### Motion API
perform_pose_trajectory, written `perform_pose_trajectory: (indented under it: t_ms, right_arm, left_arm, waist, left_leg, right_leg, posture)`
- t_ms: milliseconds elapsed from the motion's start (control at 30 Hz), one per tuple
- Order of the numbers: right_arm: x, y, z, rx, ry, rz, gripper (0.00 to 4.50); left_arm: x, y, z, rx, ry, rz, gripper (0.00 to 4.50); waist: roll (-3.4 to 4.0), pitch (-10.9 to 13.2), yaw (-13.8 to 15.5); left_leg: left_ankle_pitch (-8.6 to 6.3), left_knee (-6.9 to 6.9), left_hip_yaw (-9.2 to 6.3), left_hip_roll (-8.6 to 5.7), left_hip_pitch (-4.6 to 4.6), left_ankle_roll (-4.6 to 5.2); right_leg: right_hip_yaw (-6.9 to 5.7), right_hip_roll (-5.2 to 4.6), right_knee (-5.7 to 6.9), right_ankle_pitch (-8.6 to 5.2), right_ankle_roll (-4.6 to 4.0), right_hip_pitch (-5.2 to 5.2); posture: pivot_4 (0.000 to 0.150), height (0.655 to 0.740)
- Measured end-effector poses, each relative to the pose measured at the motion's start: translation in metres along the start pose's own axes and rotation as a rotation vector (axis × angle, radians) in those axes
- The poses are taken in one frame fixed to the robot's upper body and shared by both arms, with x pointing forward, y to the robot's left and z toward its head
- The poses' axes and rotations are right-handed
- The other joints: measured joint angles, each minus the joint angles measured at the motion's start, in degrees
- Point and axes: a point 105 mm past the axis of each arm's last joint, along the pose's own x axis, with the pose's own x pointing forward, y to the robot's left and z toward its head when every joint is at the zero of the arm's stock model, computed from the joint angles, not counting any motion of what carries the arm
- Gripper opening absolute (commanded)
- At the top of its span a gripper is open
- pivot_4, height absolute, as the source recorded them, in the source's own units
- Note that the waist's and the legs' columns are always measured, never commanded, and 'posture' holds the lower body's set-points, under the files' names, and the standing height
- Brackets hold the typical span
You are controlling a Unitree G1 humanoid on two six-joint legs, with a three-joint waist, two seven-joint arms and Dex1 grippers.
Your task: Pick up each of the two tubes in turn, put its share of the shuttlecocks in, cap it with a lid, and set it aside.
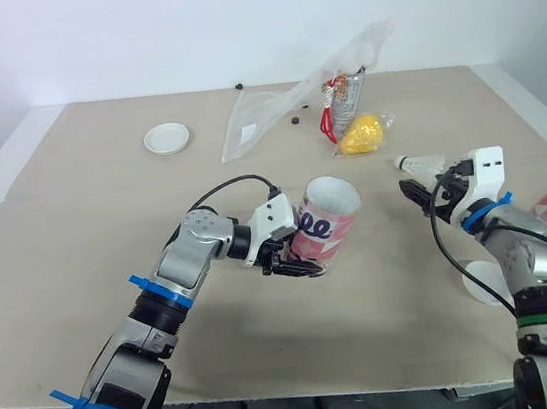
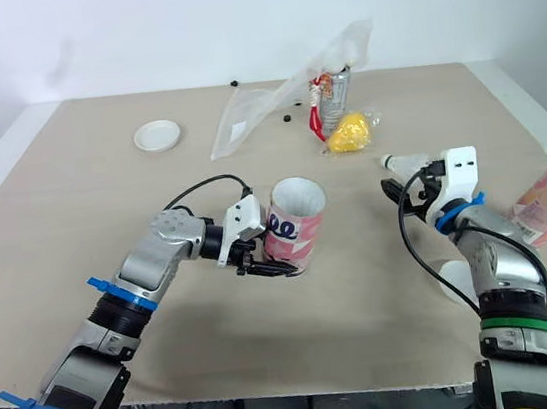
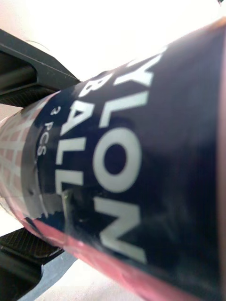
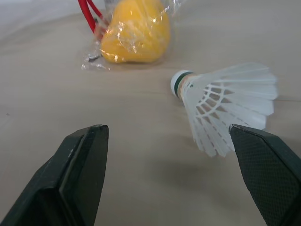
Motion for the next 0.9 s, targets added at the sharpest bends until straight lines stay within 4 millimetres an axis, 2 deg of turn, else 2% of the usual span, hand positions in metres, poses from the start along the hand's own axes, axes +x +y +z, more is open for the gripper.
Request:
perform_pose_trajectory:
  t_ms: [200, 433, 567, 600, 667, 700, 733, 767, 833, 900]
  right_arm:
    - [0.013, 0.007, 0.001, -0.020, -0.001, 0.021, 4.41]
    - [0.023, 0.000, -0.005, -0.002, 0.022, -0.025, 4.41]
    - [0.029, 0.000, -0.003, 0.012, 0.014, -0.042, 3.58]
    - [0.031, -0.001, 0.001, 0.011, 0.005, -0.047, 3.11]
    - [0.032, -0.002, 0.002, 0.009, 0.002, -0.053, 2.52]
    - [0.033, -0.003, 0.002, 0.011, 0.002, -0.062, 1.92]
    - [0.033, -0.005, 0.000, 0.012, 0.007, -0.070, 1.67]
    - [0.033, -0.005, 0.000, 0.012, 0.007, -0.070, 1.67]
    - [0.034, -0.005, -0.001, 0.013, 0.008, -0.074, 0.75]
    - [0.034, -0.006, -0.002, 0.014, 0.009, -0.073, 0.06]
  left_arm:
    - [-0.004, -0.005, -0.002, 0.017, 0.037, -0.028, 2.82]
    - [-0.003, -0.008, -0.003, 0.017, 0.055, -0.048, 2.82]
    - [-0.002, -0.008, -0.003, 0.024, 0.056, -0.052, 2.82]
    - [-0.002, -0.009, -0.003, 0.024, 0.057, -0.053, 2.82]
    - [-0.002, -0.009, -0.003, 0.025, 0.058, -0.053, 2.82]
    - [-0.003, -0.008, -0.003, 0.025, 0.061, -0.050, 2.82]
    - [-0.003, -0.008, -0.004, 0.026, 0.068, -0.046, 2.82]
    - [-0.003, -0.008, -0.004, 0.026, 0.068, -0.046, 2.82]
    - [-0.004, -0.008, -0.004, 0.026, 0.070, -0.045, 2.82]
    - [-0.005, -0.007, -0.005, 0.025, 0.073, -0.046, 2.82]
  waist:
    - [0.00, 0.0, 0.0]
    - [0.00, 0.0, -0.1]
    - [0.00, 0.0, -0.1]
    - [0.00, 0.0, -0.1]
    - [0.00, 0.0, -0.1]
    - [0.01, 0.0, -0.1]
    - [0.01, 0.0, -0.1]
    - [0.01, 0.0, -0.1]
    - [0.01, 0.0, -0.1]
    - [0.01, 0.0, -0.1]
  left_leg:
    - [0.00, -0.03, 0.00, 0.00, 0.00, 0.00]
    - [0.00, -0.04, 0.00, 0.00, 0.00, 0.00]
    - [0.00, -0.04, 0.00, 0.00, 0.00, 0.00]
    - [0.00, -0.04, 0.00, 0.00, 0.00, 0.00]
    - [0.00, -0.05, -0.01, 0.00, 0.00, 0.00]
    - [0.00, -0.05, 0.00, 0.00, 0.00, 0.00]
    - [0.00, -0.05, 0.00, 0.00, 0.00, 0.00]
    - [0.00, -0.05, 0.00, 0.00, 0.00, 0.00]
    - [0.00, -0.05, 0.00, 0.00, 0.00, 0.00]
    - [0.00, -0.05, -0.01, 0.00, 0.00, 0.00]
  right_leg:
    - [0.00, 0.00, -0.01, -0.01, -0.01, 0.00]
    - [0.00, 0.00, -0.01, 0.00, -0.02, 0.00]
    - [0.00, 0.00, -0.01, 0.01, -0.04, -0.01]
    - [0.00, 0.00, -0.01, 0.01, -0.05, -0.01]
    - [0.00, 0.00, -0.02, 0.01, -0.05, 0.00]
    - [0.01, 0.00, -0.02, 0.01, -0.05, 0.00]
    - [0.00, 0.00, -0.02, 0.01, -0.06, 0.00]
    - [0.01, 0.00, -0.02, 0.01, -0.05, 0.00]
    - [0.00, 0.00, -0.02, 0.01, -0.06, 0.00]
    - [0.00, 0.00, -0.01, 0.01, -0.06, -0.01]
  posture:
    - [0.150, 0.7400]
    - [0.150, 0.7400]
    - [0.150, 0.7400]
    - [0.150, 0.7400]
    - [0.150, 0.7400]
    - [0.150, 0.7400]
    - [0.150, 0.7400]
    - [0.150, 0.7400]
    - [0.150, 0.7400]
    - [0.150, 0.7400]
